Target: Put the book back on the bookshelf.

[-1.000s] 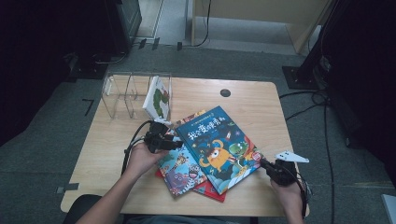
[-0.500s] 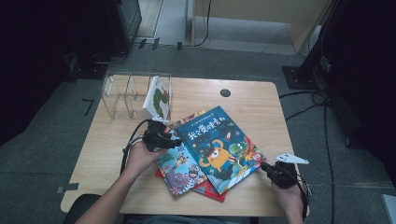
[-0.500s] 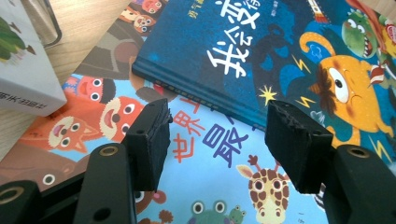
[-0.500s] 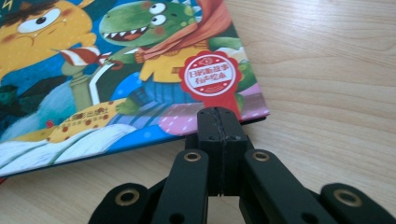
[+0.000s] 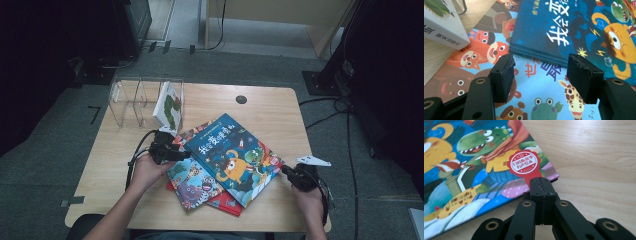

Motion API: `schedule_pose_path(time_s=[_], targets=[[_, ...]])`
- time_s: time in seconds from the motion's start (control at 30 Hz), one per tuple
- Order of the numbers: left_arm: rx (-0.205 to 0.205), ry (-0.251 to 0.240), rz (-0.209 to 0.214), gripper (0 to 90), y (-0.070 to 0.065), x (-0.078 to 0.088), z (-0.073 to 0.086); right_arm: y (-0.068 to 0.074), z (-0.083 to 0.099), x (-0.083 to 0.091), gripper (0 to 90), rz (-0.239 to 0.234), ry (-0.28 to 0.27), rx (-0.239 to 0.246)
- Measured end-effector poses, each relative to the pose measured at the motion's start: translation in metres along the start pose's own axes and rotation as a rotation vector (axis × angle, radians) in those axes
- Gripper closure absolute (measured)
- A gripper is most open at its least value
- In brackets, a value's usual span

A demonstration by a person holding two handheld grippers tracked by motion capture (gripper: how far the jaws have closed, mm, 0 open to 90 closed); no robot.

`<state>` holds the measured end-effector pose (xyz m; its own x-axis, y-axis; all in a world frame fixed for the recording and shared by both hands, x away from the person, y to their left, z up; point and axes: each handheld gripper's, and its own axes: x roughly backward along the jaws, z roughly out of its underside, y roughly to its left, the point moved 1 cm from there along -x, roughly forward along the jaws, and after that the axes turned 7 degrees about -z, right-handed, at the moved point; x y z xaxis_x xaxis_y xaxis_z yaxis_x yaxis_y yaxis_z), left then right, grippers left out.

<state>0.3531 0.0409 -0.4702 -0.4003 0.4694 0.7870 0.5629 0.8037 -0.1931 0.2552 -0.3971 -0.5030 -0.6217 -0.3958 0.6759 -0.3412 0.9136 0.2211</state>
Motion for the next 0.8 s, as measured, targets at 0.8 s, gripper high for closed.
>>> schedule_pose_path(time_s=[0.8], targets=[[-0.005, 0.083, 0.042, 42.0, -0.016, -0.010, 0.012, -0.024, -0.034, -0.033, 90.0, -0.034, -0.005, -0.031]])
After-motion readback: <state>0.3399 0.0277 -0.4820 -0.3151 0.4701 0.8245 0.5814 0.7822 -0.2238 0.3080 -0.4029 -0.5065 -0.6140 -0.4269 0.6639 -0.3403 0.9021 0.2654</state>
